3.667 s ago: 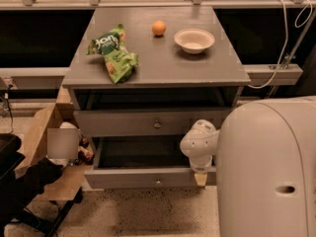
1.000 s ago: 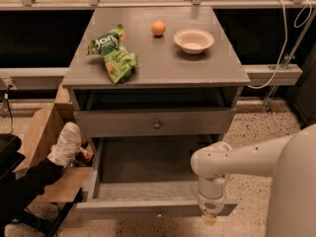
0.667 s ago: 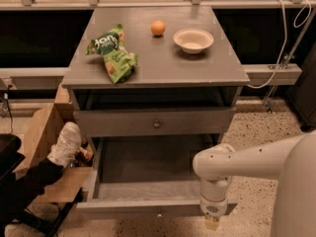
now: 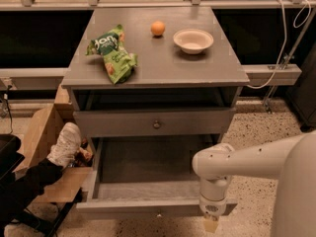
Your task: Open middle drawer
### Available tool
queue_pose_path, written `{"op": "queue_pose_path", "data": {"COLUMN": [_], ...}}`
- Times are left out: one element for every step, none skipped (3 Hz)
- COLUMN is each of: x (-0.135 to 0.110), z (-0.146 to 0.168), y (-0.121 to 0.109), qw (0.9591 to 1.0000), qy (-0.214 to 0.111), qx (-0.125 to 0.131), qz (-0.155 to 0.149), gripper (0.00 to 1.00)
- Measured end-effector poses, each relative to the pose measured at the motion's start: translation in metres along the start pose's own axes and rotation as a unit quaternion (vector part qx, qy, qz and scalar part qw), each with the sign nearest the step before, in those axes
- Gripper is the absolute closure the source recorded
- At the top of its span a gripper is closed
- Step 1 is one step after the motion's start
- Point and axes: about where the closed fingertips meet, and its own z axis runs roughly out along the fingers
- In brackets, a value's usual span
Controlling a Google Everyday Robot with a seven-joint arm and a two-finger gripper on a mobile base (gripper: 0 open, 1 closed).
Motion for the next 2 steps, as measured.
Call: {"op": "queue_pose_path", "data": {"x": [0.0, 0.0], "z": [-0.0001, -0.0001], "y": [0.0001, 0.0001], "qw": [1.0, 1.0], "qy": [0.0, 0.0], "qx": [0.0, 0.0], "qz": [0.0, 0.0], "gripper": [0.59, 0.35]}}
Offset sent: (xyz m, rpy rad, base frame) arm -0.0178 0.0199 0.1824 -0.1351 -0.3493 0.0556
